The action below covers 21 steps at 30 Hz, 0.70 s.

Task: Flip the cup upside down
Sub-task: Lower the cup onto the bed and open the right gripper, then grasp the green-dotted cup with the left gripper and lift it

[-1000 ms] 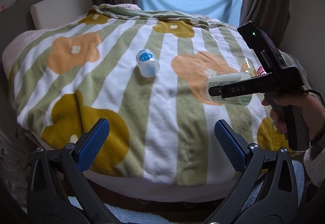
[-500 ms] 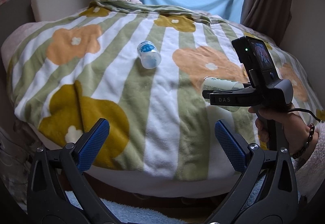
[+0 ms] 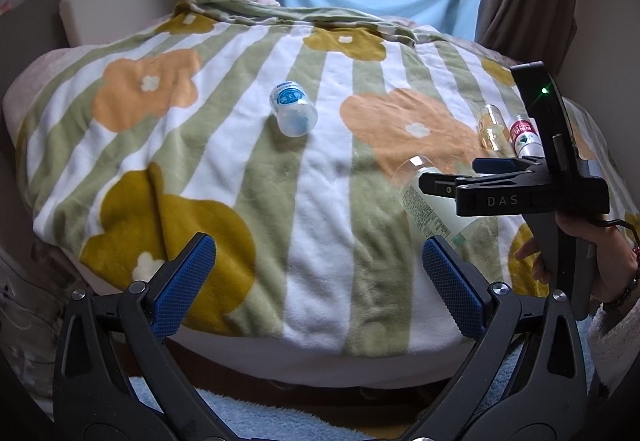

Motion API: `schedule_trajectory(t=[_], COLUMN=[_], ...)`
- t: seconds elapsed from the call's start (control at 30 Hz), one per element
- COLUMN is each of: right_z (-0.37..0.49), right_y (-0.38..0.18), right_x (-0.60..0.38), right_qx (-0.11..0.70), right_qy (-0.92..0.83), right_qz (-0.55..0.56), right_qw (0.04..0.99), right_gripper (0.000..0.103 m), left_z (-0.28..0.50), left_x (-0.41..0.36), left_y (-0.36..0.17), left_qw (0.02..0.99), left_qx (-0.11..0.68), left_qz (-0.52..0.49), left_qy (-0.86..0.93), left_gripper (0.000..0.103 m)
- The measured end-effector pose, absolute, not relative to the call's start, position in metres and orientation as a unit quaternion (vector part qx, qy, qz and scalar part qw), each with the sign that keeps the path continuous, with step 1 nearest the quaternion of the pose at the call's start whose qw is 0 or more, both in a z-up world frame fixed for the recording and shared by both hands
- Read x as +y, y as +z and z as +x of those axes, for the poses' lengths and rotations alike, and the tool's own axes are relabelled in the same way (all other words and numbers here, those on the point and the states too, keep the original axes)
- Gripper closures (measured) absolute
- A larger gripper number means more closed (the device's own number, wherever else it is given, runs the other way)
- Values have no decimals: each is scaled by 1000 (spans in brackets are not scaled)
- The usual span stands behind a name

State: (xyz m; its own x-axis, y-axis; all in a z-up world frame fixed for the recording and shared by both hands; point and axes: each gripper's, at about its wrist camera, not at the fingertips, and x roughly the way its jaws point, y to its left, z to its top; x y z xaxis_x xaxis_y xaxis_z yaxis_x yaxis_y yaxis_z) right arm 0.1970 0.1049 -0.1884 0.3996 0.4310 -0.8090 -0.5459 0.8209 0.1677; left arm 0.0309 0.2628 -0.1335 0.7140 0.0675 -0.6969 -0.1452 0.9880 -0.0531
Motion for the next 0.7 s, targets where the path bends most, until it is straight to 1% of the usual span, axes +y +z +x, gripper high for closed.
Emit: schedule_trajectory(t=[0.17, 0.23, 0.3, 0.37, 0.5, 0.6, 0.7], right_z=[176, 164, 154, 144, 128, 122, 119], right_y=[-147, -136, -130, -130, -137, -147, -156], right_x=[67, 47, 29, 15, -4, -10, -17], right_qx=[405, 372, 346, 325, 295, 291, 291], right_qy=[263, 243, 235, 229, 215, 216, 217], right_qz=[-91, -89, -85, -84, -88, -96, -105], right_qw=[871, 891, 904, 914, 927, 927, 926], right_gripper=[0, 0, 0, 0, 0, 0, 0], left_z=[67, 95, 132, 166, 220, 242, 254], left_x=[253, 245, 229, 217, 199, 193, 192], left_y=[-96, -85, -83, -95, -141, -176, -201], left_qw=[925, 914, 891, 859, 794, 753, 720], left_qx=[377, 403, 451, 507, 601, 645, 672], left_qz=[-45, -43, -46, -60, -87, -131, -172], left_qy=[23, 7, -24, -43, -33, -24, -21], left_gripper=[0, 0, 0, 0, 0, 0, 2])
